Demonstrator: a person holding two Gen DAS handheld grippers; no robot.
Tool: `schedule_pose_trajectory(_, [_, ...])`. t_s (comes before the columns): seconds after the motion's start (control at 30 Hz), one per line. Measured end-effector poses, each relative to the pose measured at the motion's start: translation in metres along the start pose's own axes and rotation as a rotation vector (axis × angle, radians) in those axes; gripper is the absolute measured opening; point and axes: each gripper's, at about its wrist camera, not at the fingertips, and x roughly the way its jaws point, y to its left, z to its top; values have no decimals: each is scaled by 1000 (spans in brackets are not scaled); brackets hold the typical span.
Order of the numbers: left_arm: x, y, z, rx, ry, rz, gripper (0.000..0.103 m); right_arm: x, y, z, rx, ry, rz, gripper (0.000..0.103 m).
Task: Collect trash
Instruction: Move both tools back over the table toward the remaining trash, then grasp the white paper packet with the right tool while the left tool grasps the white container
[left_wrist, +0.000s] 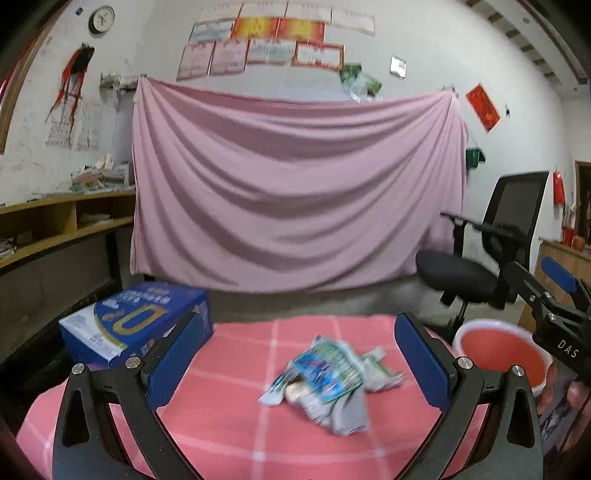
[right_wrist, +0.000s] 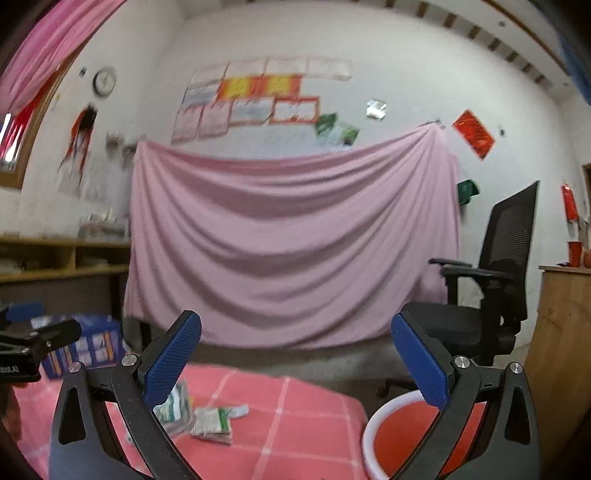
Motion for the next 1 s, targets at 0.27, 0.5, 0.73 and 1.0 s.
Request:
schedule_pose_trajectory(0.27, [39,21,-18,-58,207,-5,101,32,18,-20,-39,195,98,103])
schedule_pose_trajectory(0.5, [78,31,-33,-124,430,-97,75,60,28,-39,-64,363,137,102])
schedule_pose_trajectory(0.73, [109,41,-31,-194,530,-187,35,91,30,-56,-19,519,191,77])
schedule_pose_trajectory(1.0, [130,47,-29,-229,618,-229,16,121,30,-71,48,656,237,61])
